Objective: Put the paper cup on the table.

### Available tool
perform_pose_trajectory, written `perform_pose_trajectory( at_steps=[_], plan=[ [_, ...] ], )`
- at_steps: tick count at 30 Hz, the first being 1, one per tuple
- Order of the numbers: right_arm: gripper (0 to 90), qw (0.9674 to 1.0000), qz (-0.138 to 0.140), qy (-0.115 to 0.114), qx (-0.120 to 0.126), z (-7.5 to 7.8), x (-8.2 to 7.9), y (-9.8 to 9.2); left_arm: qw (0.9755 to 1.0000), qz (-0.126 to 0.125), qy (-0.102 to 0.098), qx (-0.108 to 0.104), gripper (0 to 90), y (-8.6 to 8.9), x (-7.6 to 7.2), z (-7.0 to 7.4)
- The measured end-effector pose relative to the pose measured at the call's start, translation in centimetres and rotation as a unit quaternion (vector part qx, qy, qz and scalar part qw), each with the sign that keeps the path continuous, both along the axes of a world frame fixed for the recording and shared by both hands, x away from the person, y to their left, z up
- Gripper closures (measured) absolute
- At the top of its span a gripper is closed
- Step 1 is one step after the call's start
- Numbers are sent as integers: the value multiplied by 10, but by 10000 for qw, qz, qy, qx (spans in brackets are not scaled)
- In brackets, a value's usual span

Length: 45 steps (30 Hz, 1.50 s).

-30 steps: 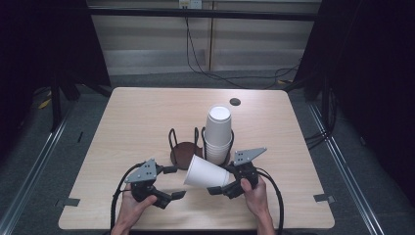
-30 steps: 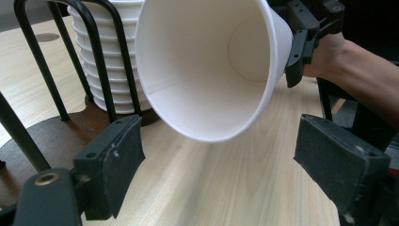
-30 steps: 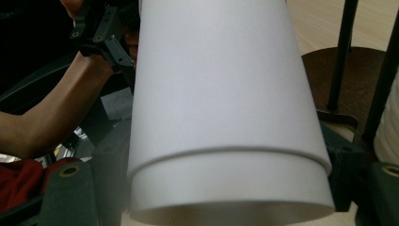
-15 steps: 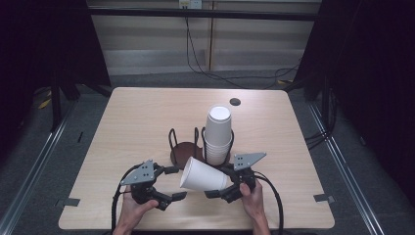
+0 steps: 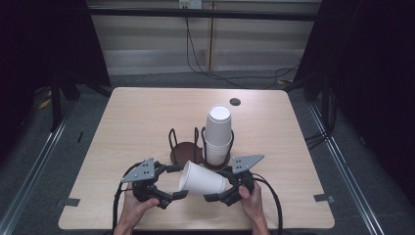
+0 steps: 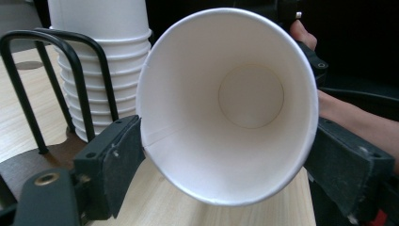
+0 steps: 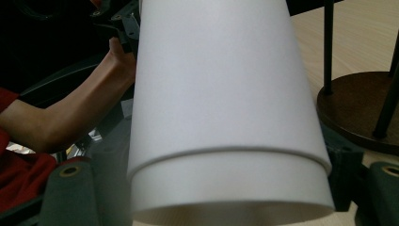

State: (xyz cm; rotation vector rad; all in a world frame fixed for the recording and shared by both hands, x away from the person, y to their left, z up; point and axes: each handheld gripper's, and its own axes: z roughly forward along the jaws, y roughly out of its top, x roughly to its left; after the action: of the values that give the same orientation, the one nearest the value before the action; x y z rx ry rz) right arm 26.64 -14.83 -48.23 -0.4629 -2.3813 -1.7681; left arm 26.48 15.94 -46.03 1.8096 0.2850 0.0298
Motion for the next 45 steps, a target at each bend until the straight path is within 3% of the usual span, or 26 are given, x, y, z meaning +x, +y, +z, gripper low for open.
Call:
perform_pose_trajectory(
  at_steps=[7, 13, 22, 27, 37, 41, 45],
  plan=[
    [246, 10000, 48, -29, -28, 1, 0, 1, 9999, 96, -4, 59, 0, -5, 3, -1],
    [246, 9999, 129, -58, -25, 2, 0, 3, 9999, 23, -90, 53, 0, -9, 1, -1],
    [245, 9997, 213, -59, -84, 1, 0, 8, 9999, -140, 18, 75, 2, -16, 4, -3],
    [245, 9996, 239, -61, -155, 0, 0, 12, 9998, -174, -26, 97, 20, -24, 3, -3],
    [241, 9994, 296, -99, -123, 0, 0, 11, 9995, -284, 144, 16, 37, -27, 5, -2],
    [216, 9996, 184, -176, -142, 0, -1, 11, 9987, -420, 248, -138, 96, -23, 6, -1],
    [177, 9996, 15, -253, -147, 0, -1, 11, 9993, -326, 182, 9, 107, -23, 6, 0]
  ],
)
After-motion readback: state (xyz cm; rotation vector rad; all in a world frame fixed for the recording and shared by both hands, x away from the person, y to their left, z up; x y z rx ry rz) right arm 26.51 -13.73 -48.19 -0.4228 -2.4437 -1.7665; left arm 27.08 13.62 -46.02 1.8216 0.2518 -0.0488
